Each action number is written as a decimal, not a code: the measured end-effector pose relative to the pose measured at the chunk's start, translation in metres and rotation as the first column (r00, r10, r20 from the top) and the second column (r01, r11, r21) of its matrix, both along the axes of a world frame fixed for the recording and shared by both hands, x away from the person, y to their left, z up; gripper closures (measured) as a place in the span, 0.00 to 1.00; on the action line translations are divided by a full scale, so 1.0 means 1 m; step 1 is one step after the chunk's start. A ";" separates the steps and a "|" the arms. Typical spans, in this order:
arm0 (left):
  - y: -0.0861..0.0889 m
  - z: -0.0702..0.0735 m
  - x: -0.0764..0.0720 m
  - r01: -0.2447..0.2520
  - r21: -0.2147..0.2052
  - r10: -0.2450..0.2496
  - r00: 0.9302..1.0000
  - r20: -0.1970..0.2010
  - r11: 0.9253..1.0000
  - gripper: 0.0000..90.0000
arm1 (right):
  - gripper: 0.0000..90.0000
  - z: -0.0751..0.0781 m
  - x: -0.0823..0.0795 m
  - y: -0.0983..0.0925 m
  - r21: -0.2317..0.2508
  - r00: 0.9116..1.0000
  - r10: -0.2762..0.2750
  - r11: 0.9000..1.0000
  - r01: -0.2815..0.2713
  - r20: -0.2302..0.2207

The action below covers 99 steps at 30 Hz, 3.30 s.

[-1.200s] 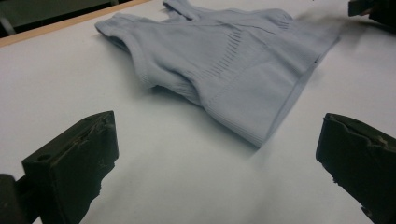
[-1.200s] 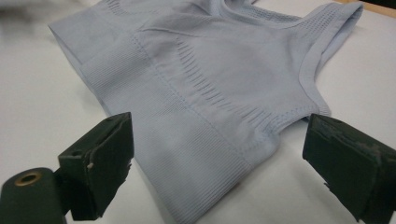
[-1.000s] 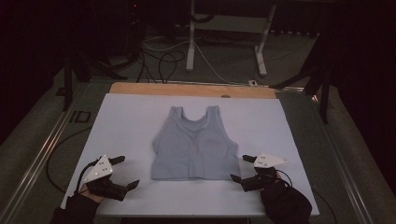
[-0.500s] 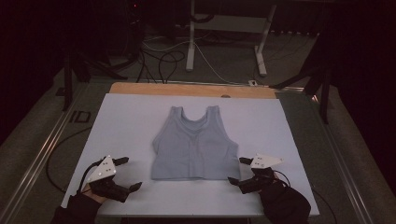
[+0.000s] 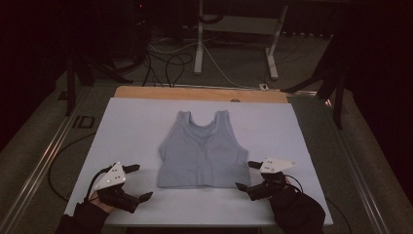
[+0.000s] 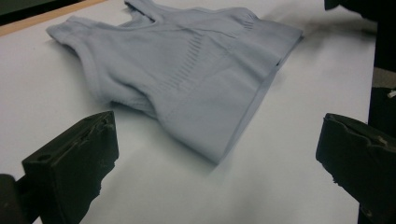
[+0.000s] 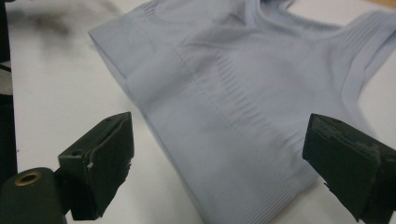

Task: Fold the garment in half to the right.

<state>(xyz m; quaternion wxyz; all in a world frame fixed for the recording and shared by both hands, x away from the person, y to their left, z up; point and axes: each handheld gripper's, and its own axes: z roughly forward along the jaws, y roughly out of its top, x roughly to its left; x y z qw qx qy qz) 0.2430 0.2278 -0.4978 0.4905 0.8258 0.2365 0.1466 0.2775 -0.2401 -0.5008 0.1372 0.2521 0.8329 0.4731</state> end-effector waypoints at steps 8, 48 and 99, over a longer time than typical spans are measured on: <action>-0.014 0.015 0.002 -0.001 0.007 0.001 1.000 0.008 1.000 0.01 | 0.10 0.036 0.014 0.009 0.025 0.998 0.005 1.000 -0.006 0.068; -0.044 0.030 0.006 -0.086 0.081 0.084 0.996 0.032 0.993 0.01 | 0.10 0.073 0.102 0.131 0.036 0.984 0.124 0.991 -0.130 0.126; -0.058 -0.030 0.045 -0.093 0.286 0.138 0.980 -0.141 0.954 0.33 | 0.10 0.024 0.192 0.197 -0.018 0.999 0.033 0.999 -0.033 0.007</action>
